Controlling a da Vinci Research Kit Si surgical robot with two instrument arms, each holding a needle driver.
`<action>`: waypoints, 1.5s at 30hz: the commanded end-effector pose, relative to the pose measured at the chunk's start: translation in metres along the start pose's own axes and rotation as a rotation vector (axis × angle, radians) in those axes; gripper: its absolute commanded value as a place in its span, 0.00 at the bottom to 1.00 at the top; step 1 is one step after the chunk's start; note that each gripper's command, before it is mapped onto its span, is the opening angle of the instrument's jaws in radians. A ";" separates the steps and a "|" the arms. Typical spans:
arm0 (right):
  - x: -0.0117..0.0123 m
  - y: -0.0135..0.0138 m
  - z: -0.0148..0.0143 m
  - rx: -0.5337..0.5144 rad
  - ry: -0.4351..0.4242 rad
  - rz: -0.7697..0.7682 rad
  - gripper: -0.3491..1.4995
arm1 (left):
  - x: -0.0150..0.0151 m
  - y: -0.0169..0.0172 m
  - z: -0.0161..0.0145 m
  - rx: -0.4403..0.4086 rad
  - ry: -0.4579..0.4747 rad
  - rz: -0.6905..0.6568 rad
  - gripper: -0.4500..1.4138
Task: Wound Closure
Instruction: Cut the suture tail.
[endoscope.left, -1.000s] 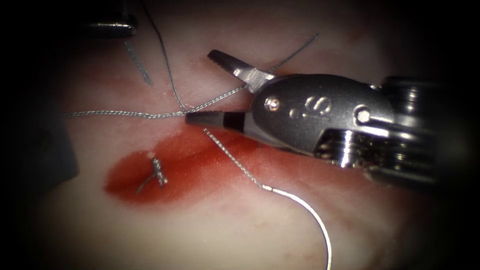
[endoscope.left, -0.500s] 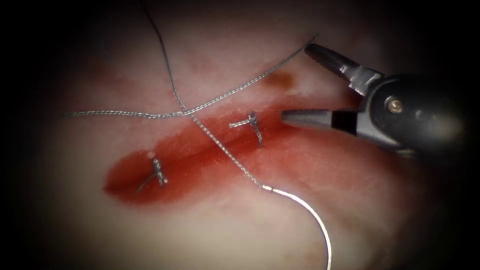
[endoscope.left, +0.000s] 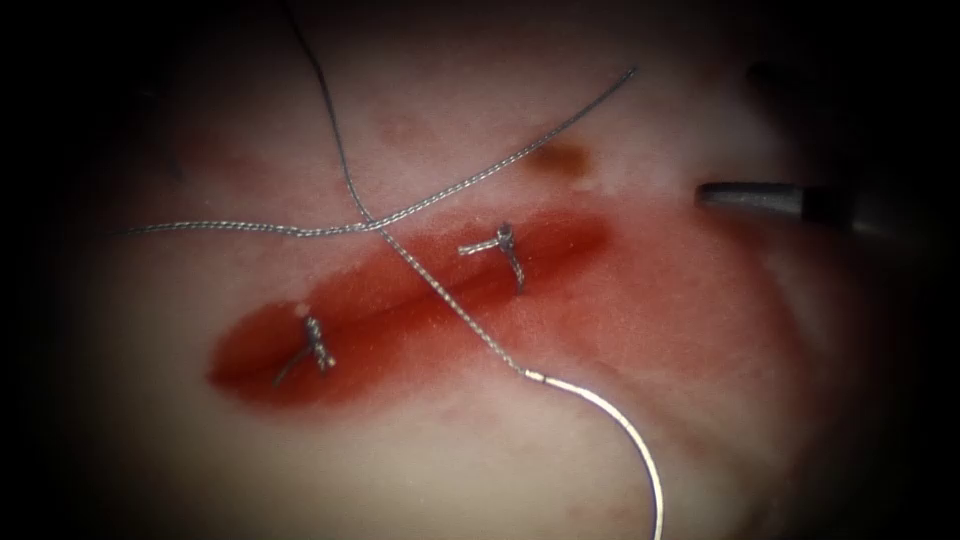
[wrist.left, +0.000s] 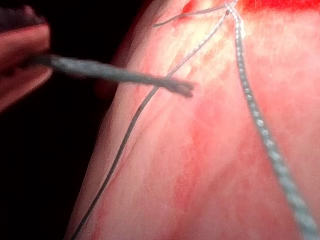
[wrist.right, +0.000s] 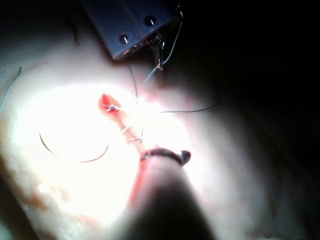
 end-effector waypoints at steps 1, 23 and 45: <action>0.0012 -0.0002 0.0012 -0.001 0.009 0.005 0.94 | -0.0012 0.0005 0.0006 0.010 0.019 0.100 0.00; 0.0014 -0.0027 0.0032 0.041 0.039 0.115 0.96 | -0.0027 -0.0037 0.0095 0.111 0.260 0.887 0.54; 0.0016 -0.0031 0.0036 0.078 0.053 0.118 0.97 | -0.0049 -0.0005 0.0051 0.150 -0.223 0.568 0.71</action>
